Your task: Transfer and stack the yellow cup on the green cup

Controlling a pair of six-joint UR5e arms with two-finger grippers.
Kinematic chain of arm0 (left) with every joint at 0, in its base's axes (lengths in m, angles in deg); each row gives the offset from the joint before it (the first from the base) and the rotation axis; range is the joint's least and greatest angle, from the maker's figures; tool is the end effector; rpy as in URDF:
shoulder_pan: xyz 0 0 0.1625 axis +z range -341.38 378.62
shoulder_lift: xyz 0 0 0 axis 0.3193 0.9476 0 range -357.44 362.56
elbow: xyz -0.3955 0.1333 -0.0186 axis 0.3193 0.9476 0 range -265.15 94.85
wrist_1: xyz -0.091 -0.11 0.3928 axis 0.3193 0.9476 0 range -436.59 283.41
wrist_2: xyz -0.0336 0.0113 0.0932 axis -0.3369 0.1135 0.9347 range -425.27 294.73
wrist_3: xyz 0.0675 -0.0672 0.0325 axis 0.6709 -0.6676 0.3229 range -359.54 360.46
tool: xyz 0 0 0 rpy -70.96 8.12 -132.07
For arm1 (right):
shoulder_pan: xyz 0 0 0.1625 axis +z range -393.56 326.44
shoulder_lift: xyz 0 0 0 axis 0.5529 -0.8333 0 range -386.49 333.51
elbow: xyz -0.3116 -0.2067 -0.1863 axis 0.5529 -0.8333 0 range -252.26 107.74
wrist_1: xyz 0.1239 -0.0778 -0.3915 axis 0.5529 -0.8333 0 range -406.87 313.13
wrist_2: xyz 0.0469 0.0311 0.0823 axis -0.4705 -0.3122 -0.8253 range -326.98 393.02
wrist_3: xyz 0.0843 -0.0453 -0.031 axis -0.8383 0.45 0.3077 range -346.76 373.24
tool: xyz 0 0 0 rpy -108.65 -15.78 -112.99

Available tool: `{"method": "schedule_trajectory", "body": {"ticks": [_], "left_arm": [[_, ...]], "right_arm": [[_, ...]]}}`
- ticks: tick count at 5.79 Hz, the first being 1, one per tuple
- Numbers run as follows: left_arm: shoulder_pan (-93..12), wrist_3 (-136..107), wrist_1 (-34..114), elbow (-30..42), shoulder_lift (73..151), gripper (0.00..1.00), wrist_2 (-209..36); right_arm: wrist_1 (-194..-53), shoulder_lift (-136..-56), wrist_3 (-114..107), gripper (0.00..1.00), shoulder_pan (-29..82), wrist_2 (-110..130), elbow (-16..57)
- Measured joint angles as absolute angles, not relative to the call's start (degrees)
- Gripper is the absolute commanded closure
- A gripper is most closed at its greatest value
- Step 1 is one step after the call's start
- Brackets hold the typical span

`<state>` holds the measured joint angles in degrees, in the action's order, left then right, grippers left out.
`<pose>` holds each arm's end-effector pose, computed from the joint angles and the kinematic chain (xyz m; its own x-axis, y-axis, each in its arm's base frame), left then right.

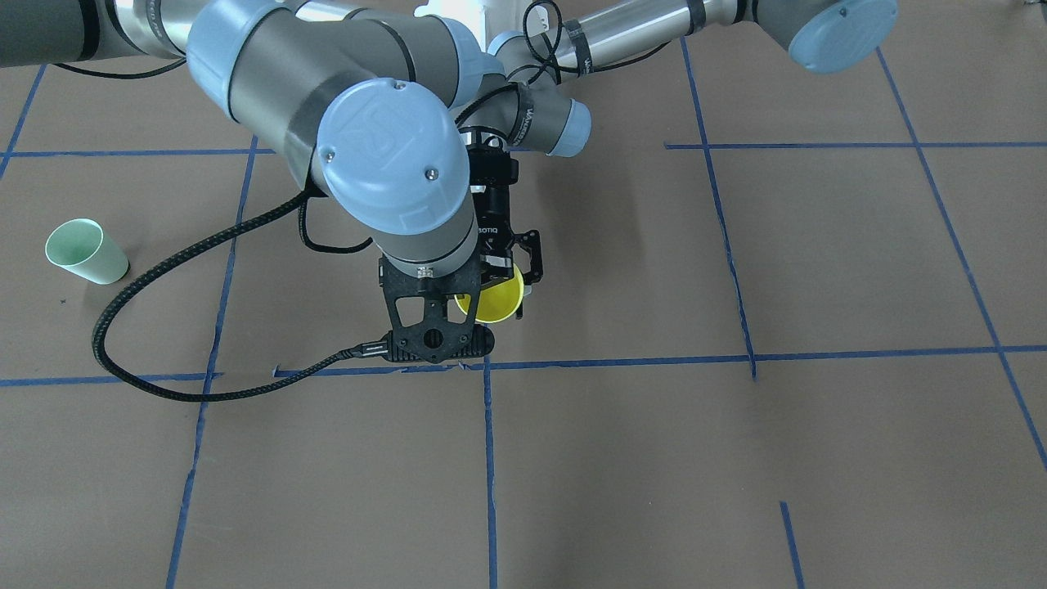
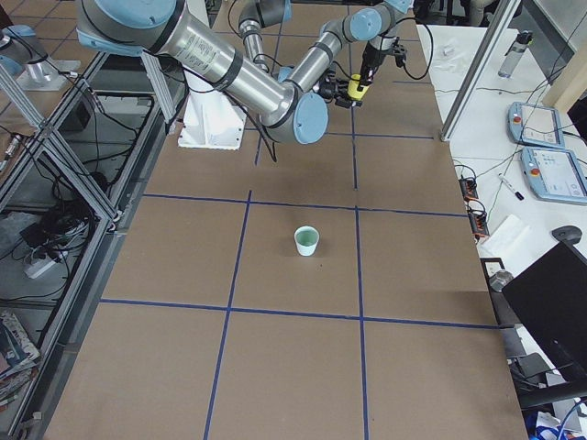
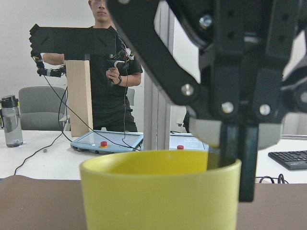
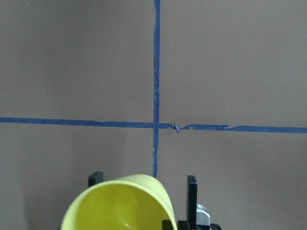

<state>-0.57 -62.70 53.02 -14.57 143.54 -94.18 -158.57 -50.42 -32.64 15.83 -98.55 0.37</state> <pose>0.6265 -0.4525 0.1395 0.6971 -0.0115 -0.7169 0.7023 0.2123 0.6795 -0.4482 -0.6250 0.0562 0.6753 -0.0127 0.7374 0.1368 0.9847 -0.1084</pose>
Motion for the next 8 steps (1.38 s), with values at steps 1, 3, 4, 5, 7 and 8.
{"method": "schedule_trajectory", "body": {"ticks": [1, 3, 4, 5, 7, 8], "left_arm": [[-0.6, -62.1, 53.2, -14.6, 143.0, 0.0, -94.2], [-0.5, -61.8, 53.3, -14.6, 142.2, 0.0, -94.2], [-0.5, -61.8, 53.3, -14.2, 141.8, 0.0, -94.3], [-0.7, -61.0, 53.3, -12.8, 141.4, 0.0, -95.1], [-3.5, -53.0, 53.2, -6.1, 138.5, 0.0, -101.6], [-6.3, -51.3, 52.9, -2.3, 136.1, 0.0, -106.4]], "right_arm": [[-159.2, -50.4, -32.6, 1.0, 16.8, -98.7, 1.8], [-160.7, -50.0, -32.6, 1.0, 20.6, -99.9, 5.4], [-160.9, -49.6, -32.6, 1.0, 23.2, -101.2, 6.1], [-160.9, -49.8, -32.6, 1.0, 25.4, -102.3, 6.3], [-160.9, -53.1, -31.5, 1.0, 28.1, -103.0, 9.2], [-160.9, -58.0, -30.1, 1.0, 29.3, -103.0, 14.2]]}}
